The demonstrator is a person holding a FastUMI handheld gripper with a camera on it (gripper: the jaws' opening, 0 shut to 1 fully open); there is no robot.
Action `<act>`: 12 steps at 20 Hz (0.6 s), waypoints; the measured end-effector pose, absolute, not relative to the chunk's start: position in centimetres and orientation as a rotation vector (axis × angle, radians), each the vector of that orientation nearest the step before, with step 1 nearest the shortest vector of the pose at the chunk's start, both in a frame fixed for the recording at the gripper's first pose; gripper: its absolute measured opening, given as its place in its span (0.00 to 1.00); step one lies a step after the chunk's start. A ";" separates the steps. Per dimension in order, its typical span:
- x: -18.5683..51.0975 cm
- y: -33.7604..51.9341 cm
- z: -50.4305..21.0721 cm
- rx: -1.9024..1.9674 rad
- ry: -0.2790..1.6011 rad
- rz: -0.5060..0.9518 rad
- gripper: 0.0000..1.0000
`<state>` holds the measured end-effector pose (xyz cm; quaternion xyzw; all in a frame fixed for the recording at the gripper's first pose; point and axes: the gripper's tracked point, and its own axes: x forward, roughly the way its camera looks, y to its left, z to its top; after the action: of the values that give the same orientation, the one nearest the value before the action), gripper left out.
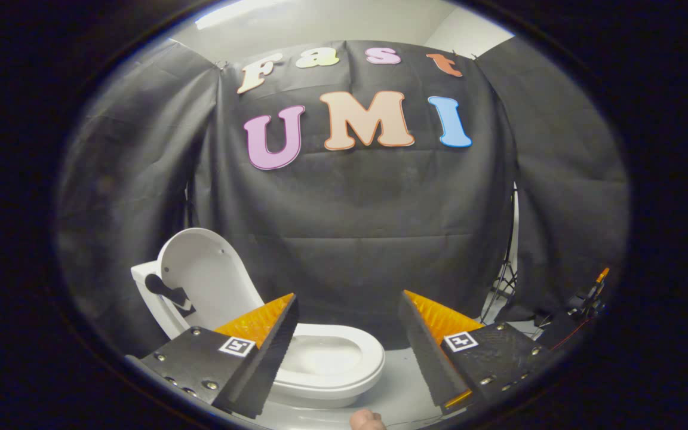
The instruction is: Open the toilet lid.
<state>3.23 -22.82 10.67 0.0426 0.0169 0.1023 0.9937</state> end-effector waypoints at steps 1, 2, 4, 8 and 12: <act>3.1 -22.6 10.9 0.091 0.029 0.211 0.99; 3.2 -22.4 11.0 0.096 0.024 0.213 0.99; 3.1 -22.2 10.9 0.107 0.024 0.216 0.99; 3.0 -21.7 11.1 0.128 0.027 0.220 0.99; 2.9 -21.0 11.8 0.176 0.010 0.234 0.99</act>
<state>2.88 -20.99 11.83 0.0875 0.0047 0.1166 0.9893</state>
